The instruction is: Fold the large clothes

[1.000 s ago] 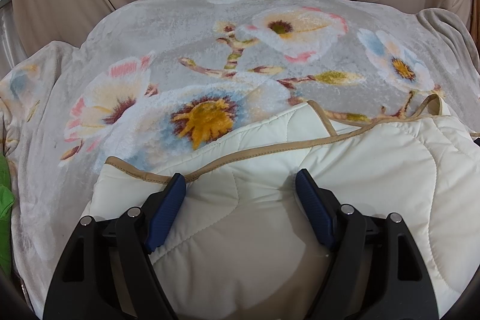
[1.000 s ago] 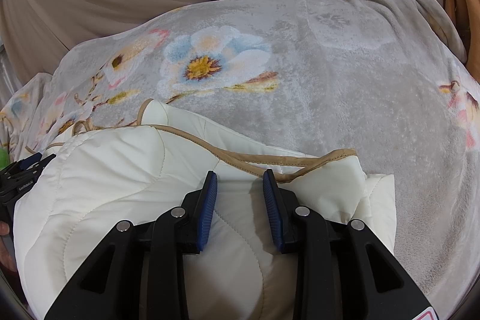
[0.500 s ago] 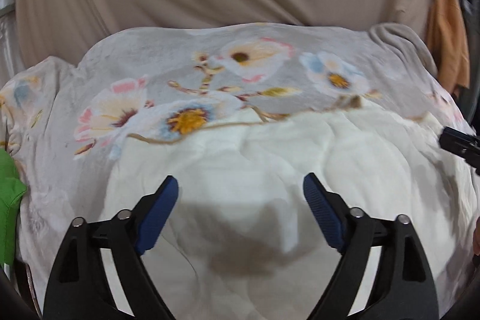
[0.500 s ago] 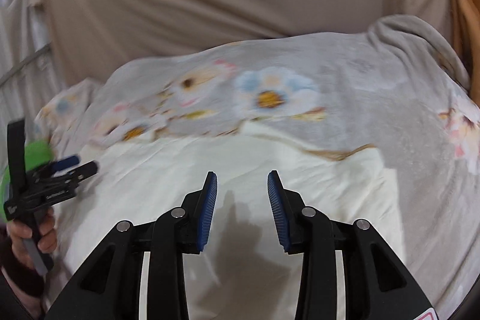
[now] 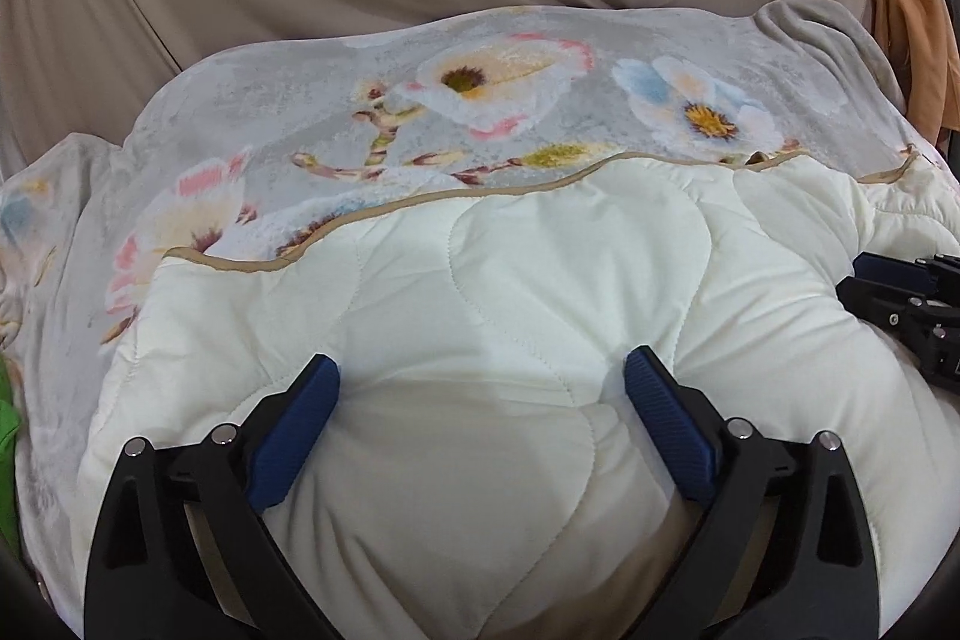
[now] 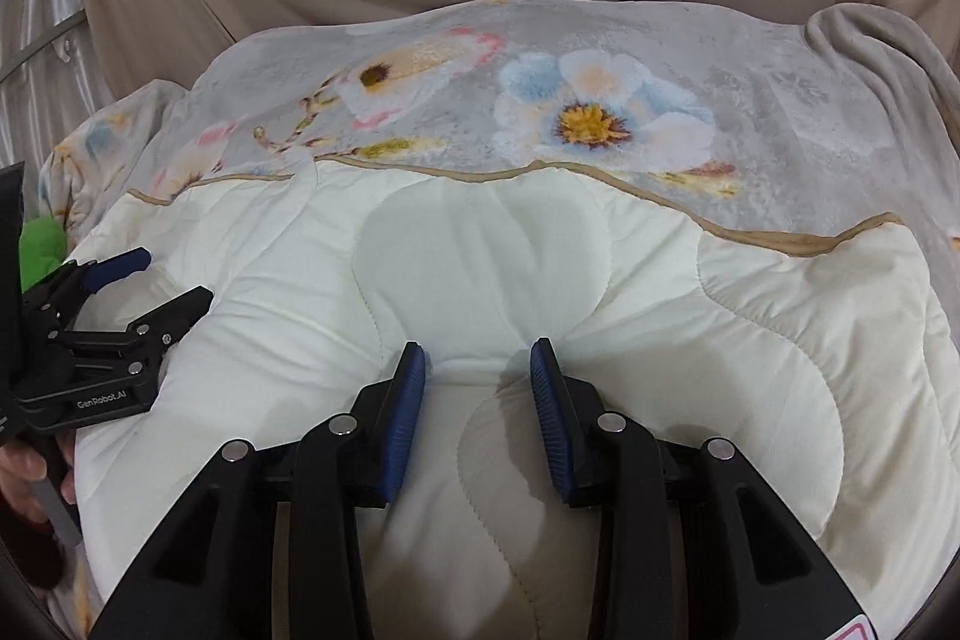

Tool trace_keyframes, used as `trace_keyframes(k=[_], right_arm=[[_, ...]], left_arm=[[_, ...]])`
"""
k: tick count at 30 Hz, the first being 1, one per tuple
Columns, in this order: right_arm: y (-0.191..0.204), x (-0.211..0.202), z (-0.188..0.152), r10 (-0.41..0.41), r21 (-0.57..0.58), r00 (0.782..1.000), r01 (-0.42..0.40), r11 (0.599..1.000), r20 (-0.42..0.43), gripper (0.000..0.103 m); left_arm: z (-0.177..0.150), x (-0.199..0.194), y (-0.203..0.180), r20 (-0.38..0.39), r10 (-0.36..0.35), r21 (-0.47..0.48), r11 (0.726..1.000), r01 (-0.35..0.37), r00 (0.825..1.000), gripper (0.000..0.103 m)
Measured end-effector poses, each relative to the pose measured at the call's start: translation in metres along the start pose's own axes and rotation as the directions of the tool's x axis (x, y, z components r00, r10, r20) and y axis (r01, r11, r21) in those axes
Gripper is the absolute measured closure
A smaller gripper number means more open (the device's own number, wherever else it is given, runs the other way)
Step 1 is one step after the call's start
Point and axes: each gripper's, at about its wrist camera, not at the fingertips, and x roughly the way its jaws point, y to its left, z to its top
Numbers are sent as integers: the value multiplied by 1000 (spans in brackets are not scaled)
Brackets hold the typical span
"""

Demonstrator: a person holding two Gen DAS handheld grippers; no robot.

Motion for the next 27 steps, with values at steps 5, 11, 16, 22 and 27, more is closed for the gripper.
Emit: trace_keyframes(k=[5,11,16,22,27], right_arm=[[-2,-6,-4,36,7,999,-36,999,34,67],[1,-57,-8,64,71,993,-71,995,99,65],[-7,-98,-26,-99,103,985,85,991,139,64],[-83,-93,-65,-135,322,990,116,940,35,71],[-80,-119,-68,-100,374,993,69,925,65,62]], left_arm=[[-1,-4,2,7,0,-9,1000,0,1000,9],[-16,-55,17,28,4,-50,999,-3,1000,9],[-32,-84,23,5,21,-43,999,-21,1000,9],[-50,-89,33,-36,45,-71,996,-47,998,9],[-58,-93,41,-59,42,-113,992,-49,997,9]])
